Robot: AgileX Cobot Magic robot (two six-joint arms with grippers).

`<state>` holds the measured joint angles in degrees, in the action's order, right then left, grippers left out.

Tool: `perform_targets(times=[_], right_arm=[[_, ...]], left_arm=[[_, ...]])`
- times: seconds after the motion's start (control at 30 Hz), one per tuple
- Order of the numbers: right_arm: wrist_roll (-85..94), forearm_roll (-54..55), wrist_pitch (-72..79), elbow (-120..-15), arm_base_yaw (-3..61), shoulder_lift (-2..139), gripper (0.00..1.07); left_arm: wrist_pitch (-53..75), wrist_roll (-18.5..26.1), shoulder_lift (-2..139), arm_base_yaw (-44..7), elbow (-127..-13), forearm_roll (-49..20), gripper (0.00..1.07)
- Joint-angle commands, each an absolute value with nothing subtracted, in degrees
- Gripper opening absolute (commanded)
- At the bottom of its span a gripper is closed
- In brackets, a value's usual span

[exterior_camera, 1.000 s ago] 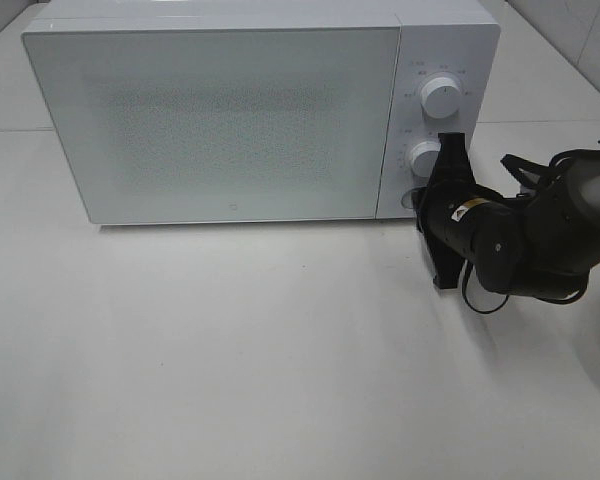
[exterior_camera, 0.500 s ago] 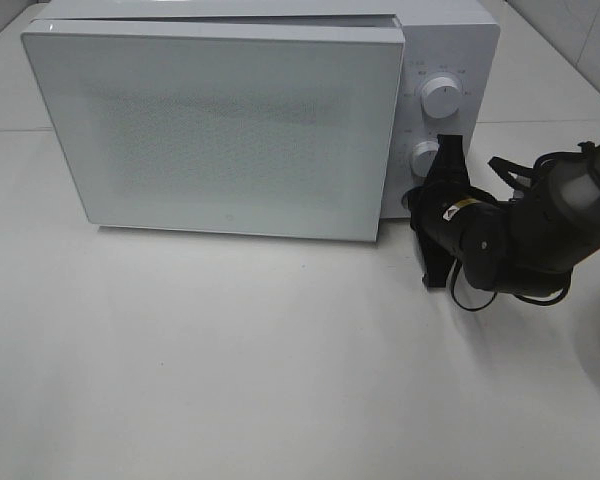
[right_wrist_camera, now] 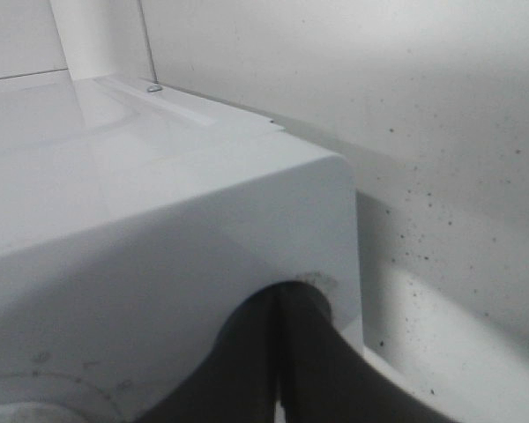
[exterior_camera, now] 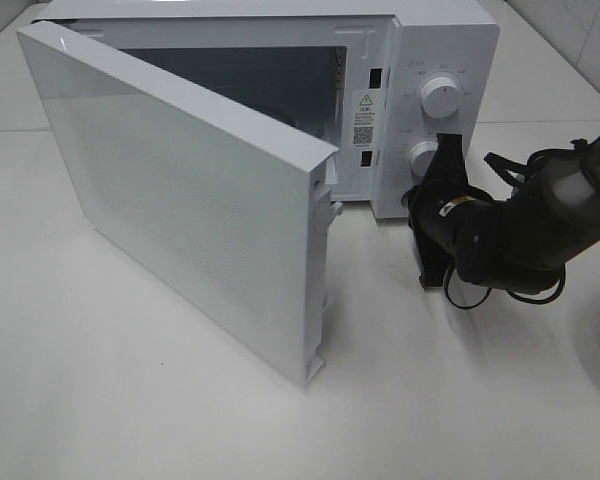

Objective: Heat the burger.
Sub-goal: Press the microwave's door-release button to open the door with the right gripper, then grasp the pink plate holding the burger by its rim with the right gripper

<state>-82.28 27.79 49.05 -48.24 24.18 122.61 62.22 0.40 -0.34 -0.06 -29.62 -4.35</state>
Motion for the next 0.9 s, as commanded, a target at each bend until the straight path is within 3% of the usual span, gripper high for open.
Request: perform_targets(times=[0.03, 0.9], right_arm=[[-81.2, 27.0, 63.8, -53.4, 22.4, 121.1, 0.00], [-83.8, 24.5, 52.4, -38.3, 28.9, 113.0, 0.00]], left_arm=[[61.2, 0.0, -1.3, -0.3, -29.6, -4.9, 1.00], [61.2, 0.0, -1.3, -0.3, -29.6, -4.9, 1.00]])
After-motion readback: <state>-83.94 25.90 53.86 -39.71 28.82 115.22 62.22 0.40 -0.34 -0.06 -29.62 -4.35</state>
